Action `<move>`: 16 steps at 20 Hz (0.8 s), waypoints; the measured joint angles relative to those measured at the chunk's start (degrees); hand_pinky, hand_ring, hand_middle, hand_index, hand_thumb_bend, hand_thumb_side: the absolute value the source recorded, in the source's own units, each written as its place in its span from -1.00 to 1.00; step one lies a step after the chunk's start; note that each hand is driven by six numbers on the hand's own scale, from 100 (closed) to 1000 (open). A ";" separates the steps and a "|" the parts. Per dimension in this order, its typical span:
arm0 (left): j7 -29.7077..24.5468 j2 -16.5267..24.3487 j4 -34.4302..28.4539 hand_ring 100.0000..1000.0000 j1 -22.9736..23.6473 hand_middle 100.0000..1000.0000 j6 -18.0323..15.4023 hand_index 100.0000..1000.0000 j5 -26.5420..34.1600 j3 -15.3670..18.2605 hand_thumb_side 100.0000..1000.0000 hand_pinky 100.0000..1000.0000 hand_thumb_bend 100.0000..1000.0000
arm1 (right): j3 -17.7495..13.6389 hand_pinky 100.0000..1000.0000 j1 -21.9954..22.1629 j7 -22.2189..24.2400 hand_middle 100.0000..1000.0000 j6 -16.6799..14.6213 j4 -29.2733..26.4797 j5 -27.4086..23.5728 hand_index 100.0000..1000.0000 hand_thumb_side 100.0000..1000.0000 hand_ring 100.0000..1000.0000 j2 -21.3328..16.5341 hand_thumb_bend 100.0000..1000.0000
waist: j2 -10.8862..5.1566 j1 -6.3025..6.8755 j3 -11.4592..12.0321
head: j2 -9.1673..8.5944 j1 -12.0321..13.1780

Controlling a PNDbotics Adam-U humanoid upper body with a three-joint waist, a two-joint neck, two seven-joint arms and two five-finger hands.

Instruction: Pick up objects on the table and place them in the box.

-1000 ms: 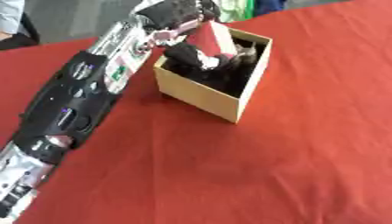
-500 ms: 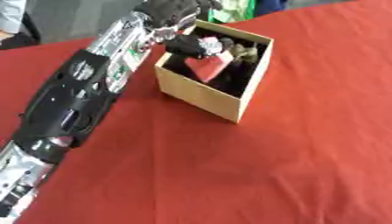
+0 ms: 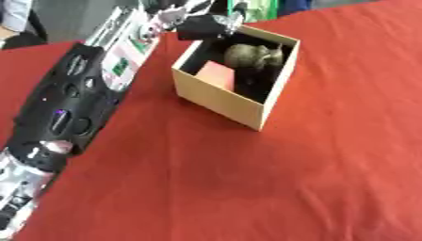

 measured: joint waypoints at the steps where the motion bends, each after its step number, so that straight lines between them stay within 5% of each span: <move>1: -0.29 1.49 -2.00 0.81 1.04 0.45 0.33 0.76 1.57 0.43 1.00 0.67 -1.00 | -0.02 0.75 0.21 -0.07 0.52 0.02 0.00 0.02 0.54 -0.05 0.77 -0.08 -1.00 | -0.12 0.05 0.40 | 0.24 -0.24; 9: -3.86 14.68 -19.86 0.80 13.70 0.45 4.46 0.73 14.02 4.24 1.00 0.67 -1.00 | -0.49 0.75 1.17 -0.91 0.52 -0.03 0.00 0.46 0.54 -0.05 0.77 -1.20 -1.00 | -0.52 0.00 2.26 | 2.47 -2.58; 16: -5.66 20.18 -29.90 0.80 24.74 0.44 7.49 0.72 17.70 7.95 1.00 0.67 -1.00 | -1.09 0.75 1.98 -1.93 0.52 0.03 0.00 0.64 0.54 -0.05 0.77 -1.51 -1.00 | -0.71 -1.09 2.81 | 3.04 -3.85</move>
